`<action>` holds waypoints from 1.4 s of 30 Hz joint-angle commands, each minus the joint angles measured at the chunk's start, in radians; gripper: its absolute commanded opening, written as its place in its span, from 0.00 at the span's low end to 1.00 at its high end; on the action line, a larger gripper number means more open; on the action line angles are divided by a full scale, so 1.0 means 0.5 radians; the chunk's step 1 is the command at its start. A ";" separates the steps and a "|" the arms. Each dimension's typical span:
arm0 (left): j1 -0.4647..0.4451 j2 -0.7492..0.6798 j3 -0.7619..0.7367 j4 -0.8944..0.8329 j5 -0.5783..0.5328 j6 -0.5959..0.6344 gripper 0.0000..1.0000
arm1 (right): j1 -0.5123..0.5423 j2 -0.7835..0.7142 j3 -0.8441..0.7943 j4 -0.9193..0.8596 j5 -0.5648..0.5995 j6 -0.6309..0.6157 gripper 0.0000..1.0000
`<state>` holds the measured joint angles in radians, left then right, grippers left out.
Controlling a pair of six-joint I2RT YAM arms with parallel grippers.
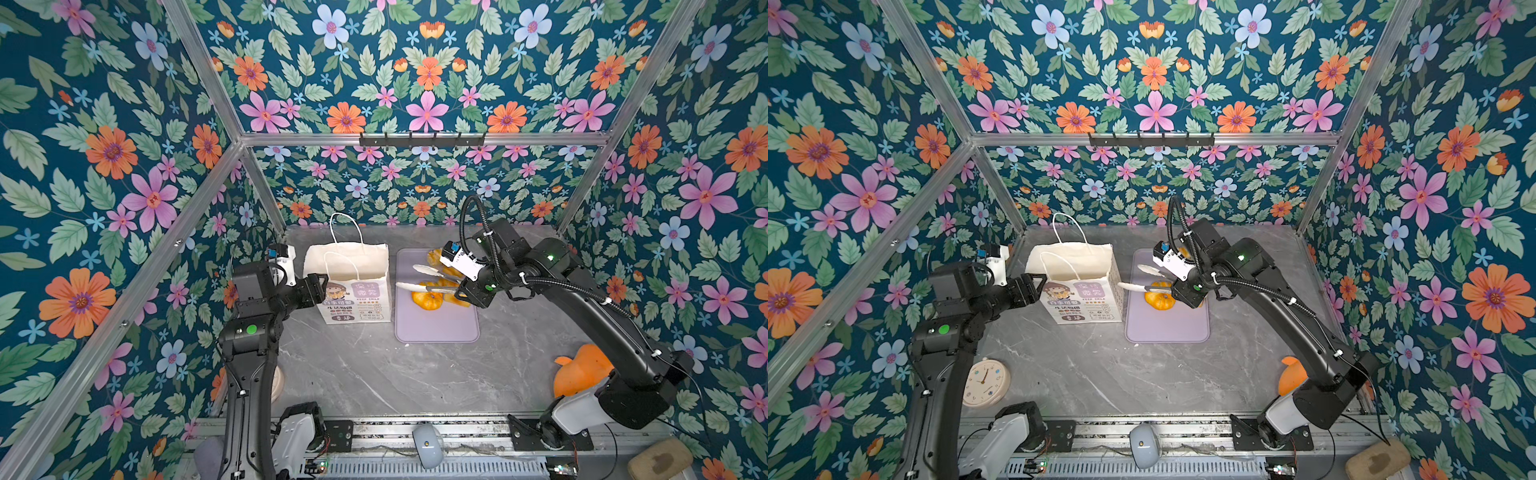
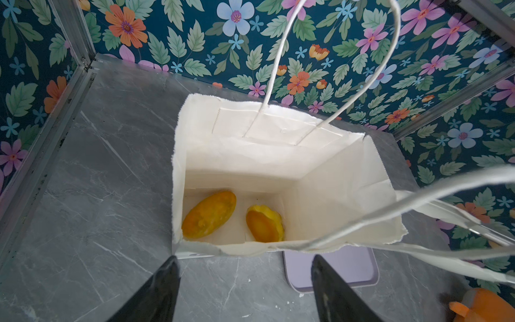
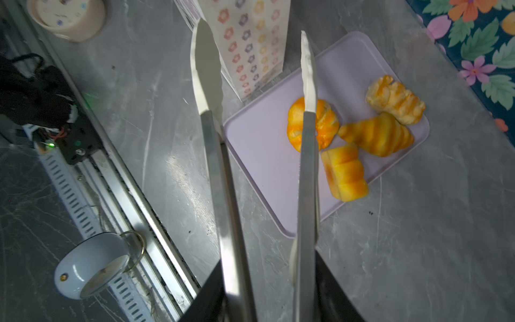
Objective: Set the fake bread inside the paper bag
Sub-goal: 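Move the tongs with the right gripper back over the tray, then lower the tongs with the right gripper and pinch the yellow loaf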
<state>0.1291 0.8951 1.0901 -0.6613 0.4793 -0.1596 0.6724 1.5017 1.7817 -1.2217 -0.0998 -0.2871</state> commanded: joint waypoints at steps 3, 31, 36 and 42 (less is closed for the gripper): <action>-0.001 -0.005 -0.017 0.081 0.047 0.009 0.75 | -0.060 0.042 -0.075 -0.071 0.264 0.040 0.41; -0.001 -0.012 -0.112 0.108 0.065 0.039 0.76 | -0.376 0.247 -0.210 -0.168 0.585 -0.059 0.43; -0.001 -0.011 -0.122 0.114 0.078 0.031 0.76 | -0.375 0.258 -0.234 -0.158 0.574 -0.070 0.43; -0.001 0.000 -0.126 0.138 0.094 0.004 0.75 | -0.377 0.362 -0.204 -0.167 0.549 -0.036 0.43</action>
<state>0.1291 0.8925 1.0267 -0.6216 0.5137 -0.1532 0.4847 1.6505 1.6718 -1.3052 0.1844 -0.3065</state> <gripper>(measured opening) 0.755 0.431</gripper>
